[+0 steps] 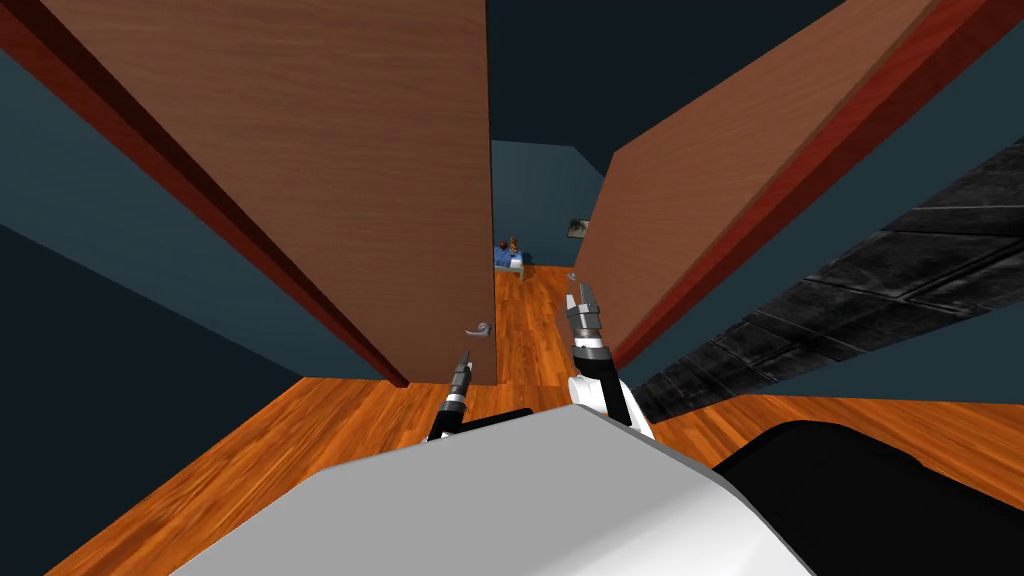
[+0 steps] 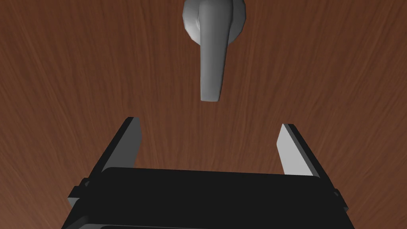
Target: Push the door open
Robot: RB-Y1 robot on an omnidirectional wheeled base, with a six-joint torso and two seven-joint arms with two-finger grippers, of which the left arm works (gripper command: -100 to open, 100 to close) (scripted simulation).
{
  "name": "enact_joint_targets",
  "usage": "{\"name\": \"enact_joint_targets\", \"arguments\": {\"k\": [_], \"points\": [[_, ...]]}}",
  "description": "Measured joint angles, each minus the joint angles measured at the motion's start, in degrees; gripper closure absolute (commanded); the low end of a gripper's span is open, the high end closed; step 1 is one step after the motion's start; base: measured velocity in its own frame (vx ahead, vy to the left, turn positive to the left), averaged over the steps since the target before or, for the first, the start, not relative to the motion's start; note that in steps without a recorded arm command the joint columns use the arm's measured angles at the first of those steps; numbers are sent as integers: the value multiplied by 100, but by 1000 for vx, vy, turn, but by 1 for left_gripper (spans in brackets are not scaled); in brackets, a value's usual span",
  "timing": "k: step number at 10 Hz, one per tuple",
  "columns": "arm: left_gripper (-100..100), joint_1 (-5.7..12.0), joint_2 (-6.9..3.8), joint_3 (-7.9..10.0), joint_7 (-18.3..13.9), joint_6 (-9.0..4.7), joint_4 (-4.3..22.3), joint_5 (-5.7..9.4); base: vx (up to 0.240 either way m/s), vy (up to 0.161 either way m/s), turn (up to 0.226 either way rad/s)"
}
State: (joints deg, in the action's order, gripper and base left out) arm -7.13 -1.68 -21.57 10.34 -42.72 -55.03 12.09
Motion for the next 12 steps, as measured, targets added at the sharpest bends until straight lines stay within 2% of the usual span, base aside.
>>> {"name": "enact_joint_targets", "arguments": {"k": [3, 5, 7, 8, 12], "points": [[-100, 47, -80, 53, -30, 5, 44, -5, 178, -58, -21], [-100, 105, -58, 99, -50, 2, 110, -7, 212, -8, -22], [-100, 165, 13, 145, -72, -4, 176, -9, 133, -25, -11], [100, 169, 18, 147, -75, -4, 177, -9, -9, 3, 4], [100, 196, 15, 156, -71, 2, 165, -6, -9, 2, -6]]}}
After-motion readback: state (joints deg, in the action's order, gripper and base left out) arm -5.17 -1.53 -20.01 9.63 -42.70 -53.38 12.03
